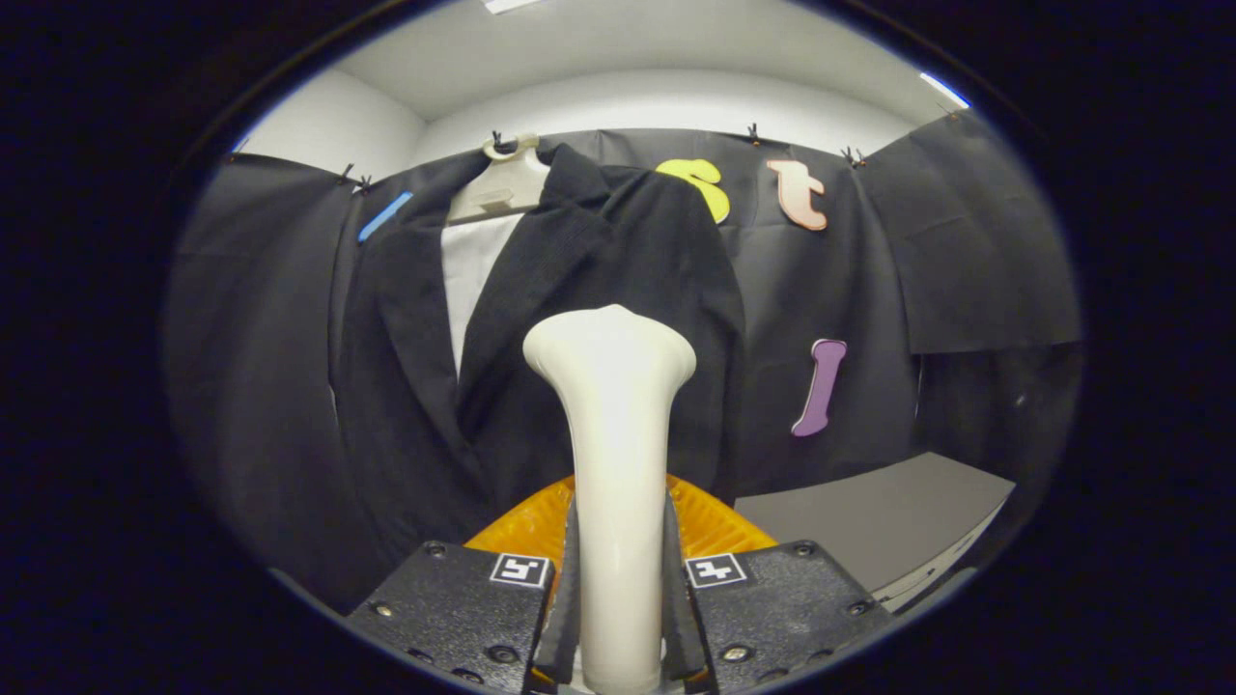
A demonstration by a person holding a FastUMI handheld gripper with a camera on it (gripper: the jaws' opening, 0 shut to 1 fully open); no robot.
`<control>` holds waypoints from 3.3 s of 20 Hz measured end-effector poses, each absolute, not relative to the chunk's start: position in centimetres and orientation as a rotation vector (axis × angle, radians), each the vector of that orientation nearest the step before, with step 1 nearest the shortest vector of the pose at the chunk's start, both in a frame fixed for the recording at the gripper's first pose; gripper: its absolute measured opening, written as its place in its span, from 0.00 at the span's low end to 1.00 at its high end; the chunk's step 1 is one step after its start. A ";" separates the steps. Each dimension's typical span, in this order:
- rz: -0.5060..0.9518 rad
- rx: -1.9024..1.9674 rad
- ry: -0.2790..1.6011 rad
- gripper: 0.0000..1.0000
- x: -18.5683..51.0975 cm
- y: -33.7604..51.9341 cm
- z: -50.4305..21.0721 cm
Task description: Iron the clothes twice with a garment steamer, once on the left side and once on the right side.
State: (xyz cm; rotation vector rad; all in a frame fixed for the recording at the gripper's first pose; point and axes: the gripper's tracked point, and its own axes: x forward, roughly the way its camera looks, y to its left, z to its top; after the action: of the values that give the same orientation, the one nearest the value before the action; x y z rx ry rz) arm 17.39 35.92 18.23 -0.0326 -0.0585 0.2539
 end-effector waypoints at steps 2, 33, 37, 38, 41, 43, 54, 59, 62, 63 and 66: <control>0.255 -0.049 -0.034 0.38 16.8 36.1 16.3; 0.165 -0.222 0.378 0.38 14.9 34.3 -12.8; 0.158 -0.211 0.371 0.38 14.4 34.0 -12.1; 0.163 -0.206 0.349 0.38 14.1 34.0 -10.9; 0.201 -0.187 0.258 0.38 13.1 35.6 -6.1; 0.233 -0.181 0.180 0.38 12.3 37.3 -2.0; 0.379 -0.144 -0.223 0.38 9.9 48.0 20.1; 0.365 -0.131 -0.371 0.38 11.3 51.7 27.0; 0.364 -0.115 -0.415 0.38 12.6 53.7 29.6; 0.361 -0.117 -0.431 0.38 13.1 54.1 30.4; 0.375 -0.117 -0.434 0.38 14.4 55.7 31.4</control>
State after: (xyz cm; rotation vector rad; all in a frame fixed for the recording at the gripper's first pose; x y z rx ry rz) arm 14.37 55.68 31.38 -0.1174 -0.4338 0.3746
